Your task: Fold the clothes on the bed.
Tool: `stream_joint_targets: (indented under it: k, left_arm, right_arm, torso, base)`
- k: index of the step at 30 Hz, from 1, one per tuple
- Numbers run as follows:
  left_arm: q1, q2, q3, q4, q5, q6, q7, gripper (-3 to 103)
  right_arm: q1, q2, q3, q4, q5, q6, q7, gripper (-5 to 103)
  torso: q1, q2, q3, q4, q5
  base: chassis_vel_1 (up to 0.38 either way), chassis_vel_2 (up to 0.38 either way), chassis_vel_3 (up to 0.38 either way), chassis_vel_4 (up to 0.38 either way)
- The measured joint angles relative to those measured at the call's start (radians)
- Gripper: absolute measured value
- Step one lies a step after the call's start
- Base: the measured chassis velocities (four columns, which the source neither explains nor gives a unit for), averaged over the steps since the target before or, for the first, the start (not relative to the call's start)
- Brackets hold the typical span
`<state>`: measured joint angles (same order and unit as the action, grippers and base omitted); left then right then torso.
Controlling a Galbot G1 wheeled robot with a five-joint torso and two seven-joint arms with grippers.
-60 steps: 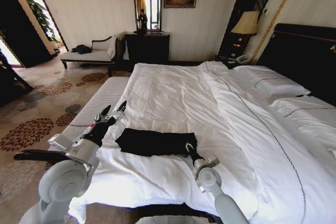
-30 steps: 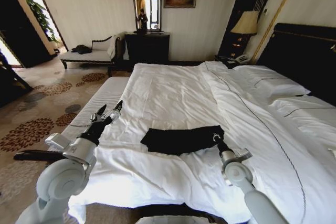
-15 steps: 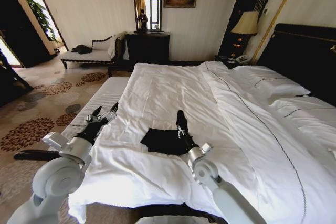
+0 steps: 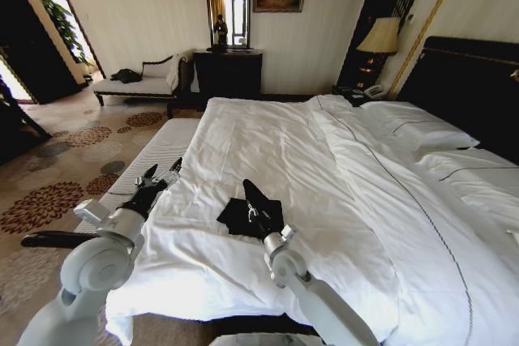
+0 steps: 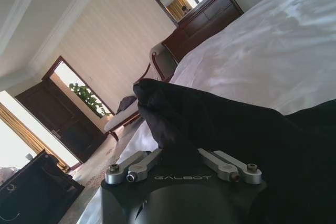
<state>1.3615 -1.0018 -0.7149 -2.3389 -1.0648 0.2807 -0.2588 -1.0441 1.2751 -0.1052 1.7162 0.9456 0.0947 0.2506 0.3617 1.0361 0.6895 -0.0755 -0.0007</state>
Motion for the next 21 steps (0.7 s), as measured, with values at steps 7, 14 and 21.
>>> stream_joint_targets:
  k: [7, 14, 21]
  left_arm:
    - [-0.002, 0.000, 0.000, 0.004, 0.000, 0.002, -0.002, 100]
    - [0.006, -0.006, -0.007, -0.006, -0.018, 0.029, -0.025, 100]
    - [0.021, -0.012, -0.016, -0.025, -0.019, 0.035, -0.029, 100]
  right_arm:
    - [0.009, 0.026, -0.012, -0.046, -0.037, -0.003, 0.016, 12]
    - [-0.004, 0.056, -0.046, -0.039, -0.133, 0.008, 0.027, 44]
    - [-0.024, 0.051, -0.054, 0.012, -0.147, 0.051, -0.009, 61]
  torso:
    - [0.000, 0.000, 0.000, 0.0000, 0.0001]
    - [0.000, 0.000, 0.000, 0.0000, 0.0001]
    - [0.000, 0.000, 0.000, -0.0001, 0.0002]
  base:
    - [0.000, 0.000, 0.000, 0.000]
    - [0.000, 0.000, 0.000, 0.000]
    - [0.000, 0.000, 0.000, 0.000]
